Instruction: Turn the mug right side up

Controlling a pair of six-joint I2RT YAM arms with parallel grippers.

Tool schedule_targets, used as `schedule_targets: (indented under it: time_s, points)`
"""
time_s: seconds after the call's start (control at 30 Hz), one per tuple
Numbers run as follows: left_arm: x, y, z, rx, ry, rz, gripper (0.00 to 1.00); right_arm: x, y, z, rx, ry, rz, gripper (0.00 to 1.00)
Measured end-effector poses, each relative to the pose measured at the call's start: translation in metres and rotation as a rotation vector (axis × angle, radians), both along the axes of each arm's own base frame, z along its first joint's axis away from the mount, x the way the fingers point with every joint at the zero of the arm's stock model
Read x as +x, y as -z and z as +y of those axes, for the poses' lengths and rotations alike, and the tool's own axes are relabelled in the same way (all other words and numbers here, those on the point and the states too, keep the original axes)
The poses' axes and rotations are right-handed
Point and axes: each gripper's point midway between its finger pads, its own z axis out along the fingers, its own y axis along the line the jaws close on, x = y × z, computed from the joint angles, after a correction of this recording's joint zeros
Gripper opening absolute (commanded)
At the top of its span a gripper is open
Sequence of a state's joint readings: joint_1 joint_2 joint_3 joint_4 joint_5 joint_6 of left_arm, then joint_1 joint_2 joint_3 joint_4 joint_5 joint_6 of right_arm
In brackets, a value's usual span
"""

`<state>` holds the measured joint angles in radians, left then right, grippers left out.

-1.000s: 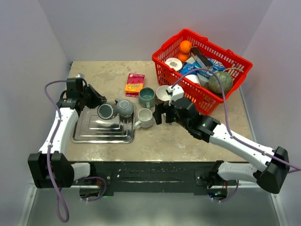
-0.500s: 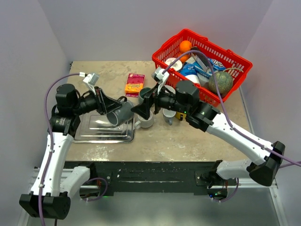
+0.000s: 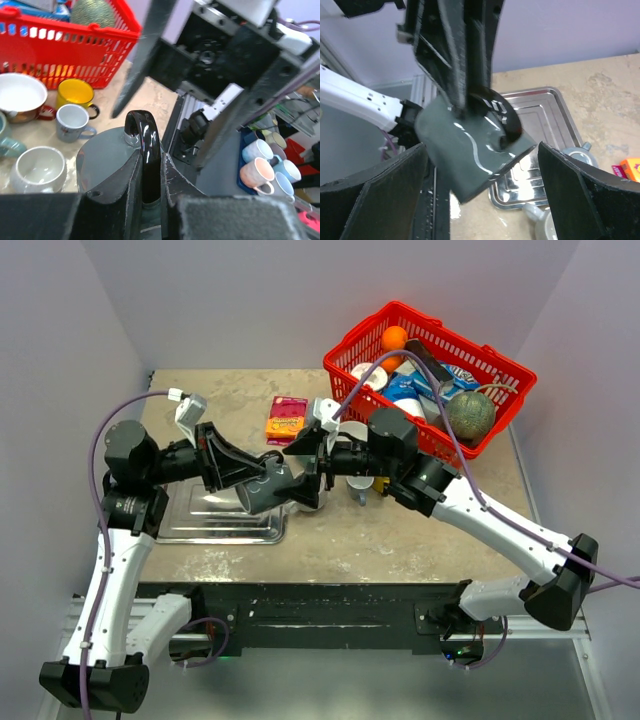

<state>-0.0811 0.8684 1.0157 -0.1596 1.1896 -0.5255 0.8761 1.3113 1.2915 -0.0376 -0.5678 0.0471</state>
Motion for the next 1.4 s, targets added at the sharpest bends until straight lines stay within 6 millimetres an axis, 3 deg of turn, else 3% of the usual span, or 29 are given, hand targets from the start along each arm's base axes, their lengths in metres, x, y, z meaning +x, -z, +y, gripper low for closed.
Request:
schedule_targets:
  time_s: [0.2, 0.3, 0.43, 0.63, 0.7, 0.8, 0.83, 0.9, 0.93, 0.97, 1.03, 1.17, 1.4]
  points:
    - [-0.018, -0.015, -0.003, -0.016, 0.083, -0.085, 0.00, 0.000, -0.001, 0.005, -0.016, -0.042, -0.077, 0.92]
    - [-0.023, -0.017, -0.004, -0.016, 0.113, -0.101, 0.00, 0.000, -0.011, 0.006, -0.002, -0.059, -0.121, 0.82]
    - [-0.031, -0.018, -0.005, -0.014, 0.144, -0.115, 0.00, -0.004, -0.019, 0.009, 0.014, -0.093, -0.150, 0.54]
    - [-0.035, -0.014, -0.006, -0.013, 0.171, -0.109, 0.00, -0.008, -0.016, 0.015, 0.011, -0.146, -0.139, 0.27]
    - [-0.034, -0.013, -0.006, -0.013, 0.168, -0.108, 0.00, -0.009, -0.016, 0.016, 0.014, -0.160, -0.140, 0.04]
    - [-0.035, -0.013, -0.006, -0.012, 0.179, -0.116, 0.00, -0.014, -0.017, 0.016, 0.013, -0.192, -0.133, 0.00]
    - [-0.035, -0.014, -0.006, -0.012, 0.181, -0.118, 0.04, -0.015, -0.017, 0.017, 0.010, -0.196, -0.130, 0.00]
    - [-0.035, -0.014, -0.006, -0.012, 0.176, -0.121, 0.23, -0.014, -0.017, 0.018, 0.005, -0.197, -0.126, 0.00]
    - [-0.034, -0.014, -0.005, -0.012, 0.173, -0.120, 0.52, -0.013, -0.016, 0.018, 0.000, -0.194, -0.123, 0.00]
    - [-0.033, -0.013, -0.005, -0.012, 0.173, -0.119, 0.66, -0.012, -0.016, 0.017, -0.003, -0.189, -0.123, 0.00]
    - [-0.029, -0.012, -0.006, -0.009, 0.167, -0.119, 0.83, -0.005, -0.011, 0.017, -0.025, -0.145, -0.119, 0.00]
    - [-0.017, -0.008, -0.006, 0.010, 0.113, -0.098, 0.98, 0.015, 0.022, 0.010, -0.141, -0.029, -0.080, 0.00]
    - [0.039, 0.008, 0.009, 0.105, -0.179, -0.013, 0.99, 0.037, 0.099, -0.031, -0.423, 0.156, -0.040, 0.00]
